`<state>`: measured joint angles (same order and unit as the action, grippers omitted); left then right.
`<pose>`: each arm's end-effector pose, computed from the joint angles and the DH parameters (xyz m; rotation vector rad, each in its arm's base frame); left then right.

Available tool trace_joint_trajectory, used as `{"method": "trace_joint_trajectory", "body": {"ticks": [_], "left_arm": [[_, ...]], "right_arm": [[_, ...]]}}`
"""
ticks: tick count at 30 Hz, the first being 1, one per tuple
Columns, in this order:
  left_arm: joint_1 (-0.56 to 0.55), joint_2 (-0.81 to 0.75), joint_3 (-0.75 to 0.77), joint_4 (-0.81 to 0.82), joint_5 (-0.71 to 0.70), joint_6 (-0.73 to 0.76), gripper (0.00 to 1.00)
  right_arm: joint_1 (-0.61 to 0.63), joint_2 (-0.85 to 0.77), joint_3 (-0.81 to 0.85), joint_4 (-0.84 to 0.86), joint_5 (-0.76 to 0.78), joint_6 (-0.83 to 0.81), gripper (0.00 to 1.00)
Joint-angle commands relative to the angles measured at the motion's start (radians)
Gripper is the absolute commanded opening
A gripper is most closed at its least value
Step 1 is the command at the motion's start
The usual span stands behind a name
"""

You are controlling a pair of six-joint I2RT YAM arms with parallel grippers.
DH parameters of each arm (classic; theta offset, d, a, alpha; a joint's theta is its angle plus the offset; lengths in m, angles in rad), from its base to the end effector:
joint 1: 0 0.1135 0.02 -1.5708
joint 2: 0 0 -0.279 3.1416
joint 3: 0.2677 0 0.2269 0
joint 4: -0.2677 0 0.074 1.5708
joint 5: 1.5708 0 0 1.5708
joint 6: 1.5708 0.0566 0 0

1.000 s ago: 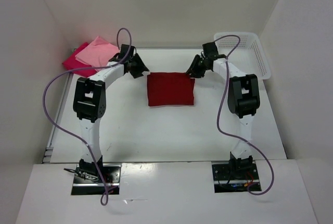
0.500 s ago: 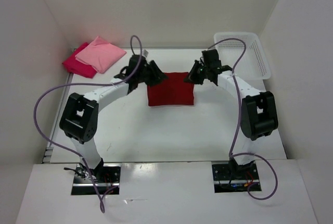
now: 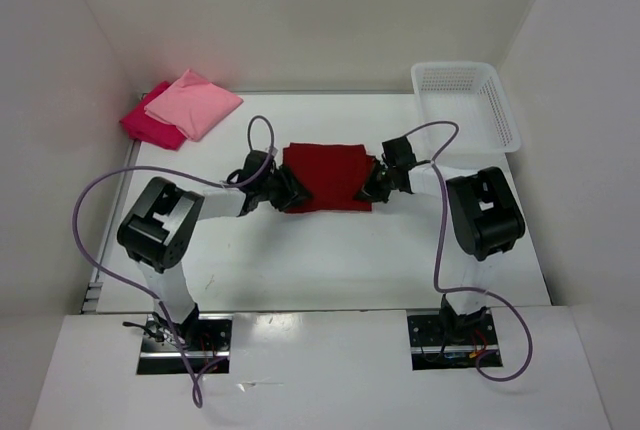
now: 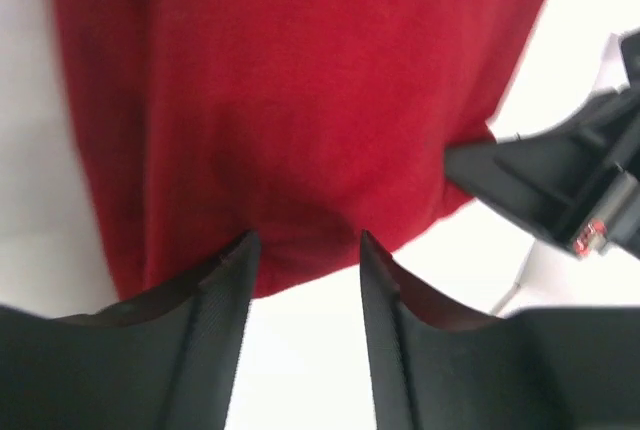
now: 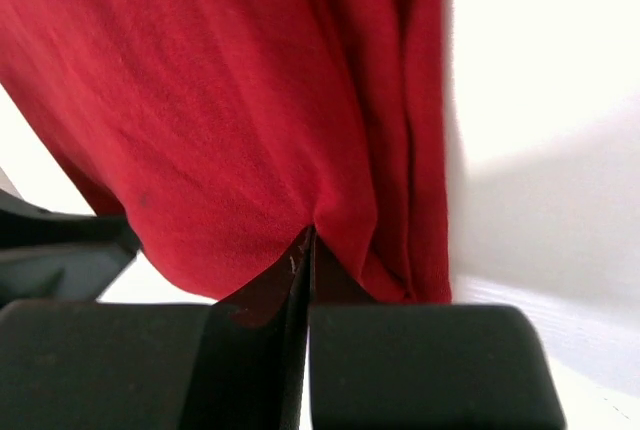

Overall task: Fold and stack the t-shirts
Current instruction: Fold the long partially folded tshirt into a neat square, then put the neatly folded tshirt into the corner of the board with the left arm

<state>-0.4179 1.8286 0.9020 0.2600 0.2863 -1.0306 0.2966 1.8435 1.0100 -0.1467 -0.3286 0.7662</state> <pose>0.3329 -0.1653 0.1650 -0.5726 2.3761 -1.0478 0.3368 0.1220 0.1546 0.4929 2.6422 0.7974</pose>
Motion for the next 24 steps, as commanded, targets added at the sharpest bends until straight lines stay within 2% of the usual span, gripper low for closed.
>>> {"method": "trace_joint_trajectory", "body": {"ticks": [1,3,4,6,8,9,12,14,18,24], "left_arm": [[-0.022,-0.031,-0.12,-0.12,-0.004,0.001,0.56],[-0.032,-0.104,-0.143,-0.151,0.005,-0.009,0.64],[-0.032,-0.13,-0.153,-0.181,0.005,-0.009,0.73],[-0.032,-0.22,-0.153,-0.226,0.005,-0.02,0.8],[-0.021,-0.328,-0.153,-0.264,-0.036,-0.005,0.84],[-0.003,-0.362,-0.143,-0.292,-0.059,0.009,0.86],[0.056,-0.452,-0.143,-0.323,-0.152,0.059,0.86],[0.105,-0.453,-0.143,-0.323,-0.144,0.069,0.86],[0.128,-0.344,-0.143,-0.275,-0.083,0.127,0.86],[0.128,-0.134,-0.043,-0.223,0.004,0.222,0.86]], "right_arm": [[0.028,-0.012,-0.07,-0.01,0.102,-0.001,0.0],[0.045,-0.033,-0.094,-0.019,0.111,-0.001,0.0],[0.056,-0.056,-0.094,-0.019,0.111,-0.001,0.03],[0.056,-0.084,-0.094,-0.042,0.076,-0.001,0.12],[0.056,-0.14,-0.062,-0.072,0.066,-0.011,0.2],[0.056,-0.162,-0.051,-0.085,0.053,-0.025,0.29],[0.056,-0.252,-0.022,-0.132,0.043,-0.038,0.42],[0.056,-0.337,-0.022,-0.143,0.043,-0.038,0.5],[0.056,-0.457,-0.06,-0.152,0.043,-0.038,0.56],[0.056,-0.573,-0.123,-0.163,0.004,-0.018,0.59]]}}
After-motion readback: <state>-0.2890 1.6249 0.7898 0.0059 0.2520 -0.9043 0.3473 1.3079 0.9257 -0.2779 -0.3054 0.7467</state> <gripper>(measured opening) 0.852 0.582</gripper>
